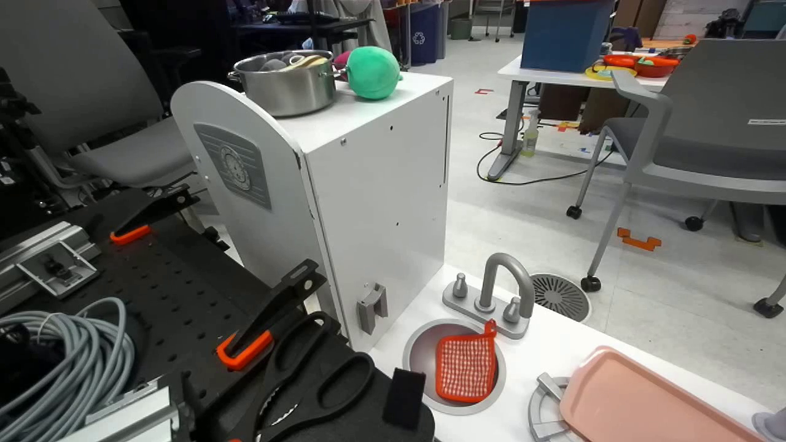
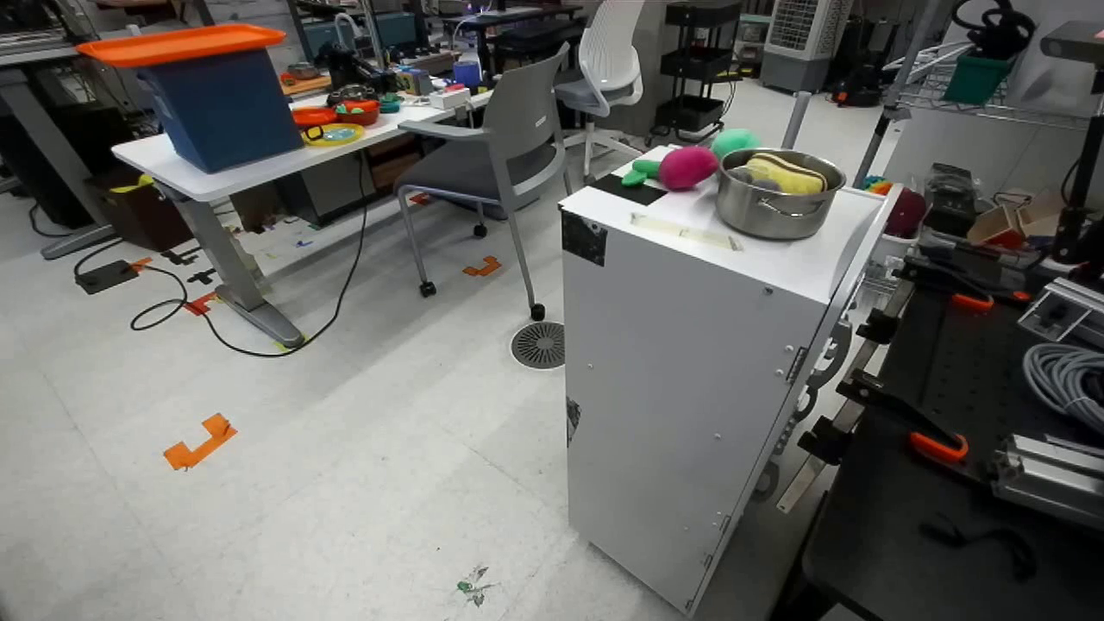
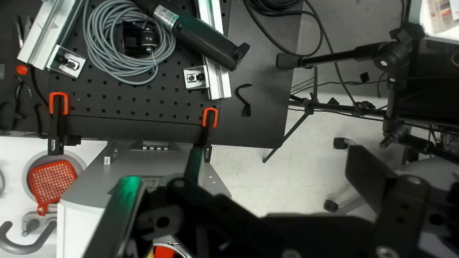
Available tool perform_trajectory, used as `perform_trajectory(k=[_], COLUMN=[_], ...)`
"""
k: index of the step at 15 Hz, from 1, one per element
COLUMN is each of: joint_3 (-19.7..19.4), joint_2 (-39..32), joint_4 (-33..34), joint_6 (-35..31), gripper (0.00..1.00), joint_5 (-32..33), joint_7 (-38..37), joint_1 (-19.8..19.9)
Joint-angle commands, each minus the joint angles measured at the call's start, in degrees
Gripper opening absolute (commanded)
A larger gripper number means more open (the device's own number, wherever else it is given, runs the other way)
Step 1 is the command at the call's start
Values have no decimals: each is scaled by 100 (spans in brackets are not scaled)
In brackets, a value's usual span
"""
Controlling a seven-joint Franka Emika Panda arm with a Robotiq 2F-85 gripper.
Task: Put the green plush toy inside the silver pot, place the tulip plush toy inside the sink
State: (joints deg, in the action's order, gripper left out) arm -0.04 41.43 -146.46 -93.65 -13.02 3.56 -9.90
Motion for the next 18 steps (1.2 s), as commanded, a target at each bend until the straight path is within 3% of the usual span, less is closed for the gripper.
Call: perform_trajectory(k=[1,14,18], joint_3=[110,110,228], joint_2=[-4,-4,75], joint_4=[12,12,-6], joint_6=[28,28,-27], gripper=[100,100,100], joint_5=[-59,-59,509], joint_7=[72,72,-175], joint_1=[141,141,494])
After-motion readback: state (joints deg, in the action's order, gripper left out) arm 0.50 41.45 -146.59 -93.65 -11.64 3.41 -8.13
